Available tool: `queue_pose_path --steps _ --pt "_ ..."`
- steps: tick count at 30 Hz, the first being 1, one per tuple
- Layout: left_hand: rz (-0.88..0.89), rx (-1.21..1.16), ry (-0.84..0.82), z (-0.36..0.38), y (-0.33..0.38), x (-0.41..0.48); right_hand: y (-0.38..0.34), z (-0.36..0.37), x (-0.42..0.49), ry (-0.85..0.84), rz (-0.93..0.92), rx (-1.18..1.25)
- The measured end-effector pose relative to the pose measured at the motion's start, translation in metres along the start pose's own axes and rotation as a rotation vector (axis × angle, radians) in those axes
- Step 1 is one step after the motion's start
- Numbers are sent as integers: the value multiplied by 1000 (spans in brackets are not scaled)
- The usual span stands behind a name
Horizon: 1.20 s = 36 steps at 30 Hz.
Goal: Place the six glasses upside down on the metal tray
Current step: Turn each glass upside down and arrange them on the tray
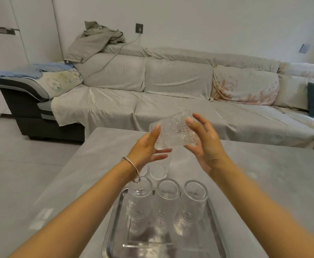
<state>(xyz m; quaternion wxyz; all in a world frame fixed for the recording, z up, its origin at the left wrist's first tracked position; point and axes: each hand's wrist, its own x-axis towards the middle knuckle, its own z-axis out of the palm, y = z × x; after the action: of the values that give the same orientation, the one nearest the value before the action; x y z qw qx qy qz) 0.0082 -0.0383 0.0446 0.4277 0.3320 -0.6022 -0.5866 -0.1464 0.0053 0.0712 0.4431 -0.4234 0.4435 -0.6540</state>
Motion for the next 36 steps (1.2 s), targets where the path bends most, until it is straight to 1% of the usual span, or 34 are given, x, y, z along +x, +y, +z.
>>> queue_pose_path --steps 3,5,8,12,19,22,26,30,33,36 --pt "33 -105 88 -6 12 -22 -1 6 -16 -122 40 57" --pt "41 -147 147 -12 15 -34 0 7 -26 -197 65 26" --pt "37 -145 201 -25 15 -56 5 8 -45 -258 116 -49" --pt "-12 -111 192 -33 9 -81 23 13 -68 -298 166 -187" --pt "-74 -179 162 -40 -19 -109 54 18 -100 -395 194 -346" --pt "-85 -168 151 -42 -34 -118 72 20 -111 -403 184 -344" --pt "-90 -80 123 -45 -54 -126 96 17 -121 -372 158 -368" --pt "-127 6 87 -51 -73 -133 121 11 -129 -323 146 -479" --pt "-161 1 60 -57 -90 -139 139 10 -132 -313 136 -548" --pt "-146 0 23 -60 -102 -143 153 8 -135 -316 108 -547"
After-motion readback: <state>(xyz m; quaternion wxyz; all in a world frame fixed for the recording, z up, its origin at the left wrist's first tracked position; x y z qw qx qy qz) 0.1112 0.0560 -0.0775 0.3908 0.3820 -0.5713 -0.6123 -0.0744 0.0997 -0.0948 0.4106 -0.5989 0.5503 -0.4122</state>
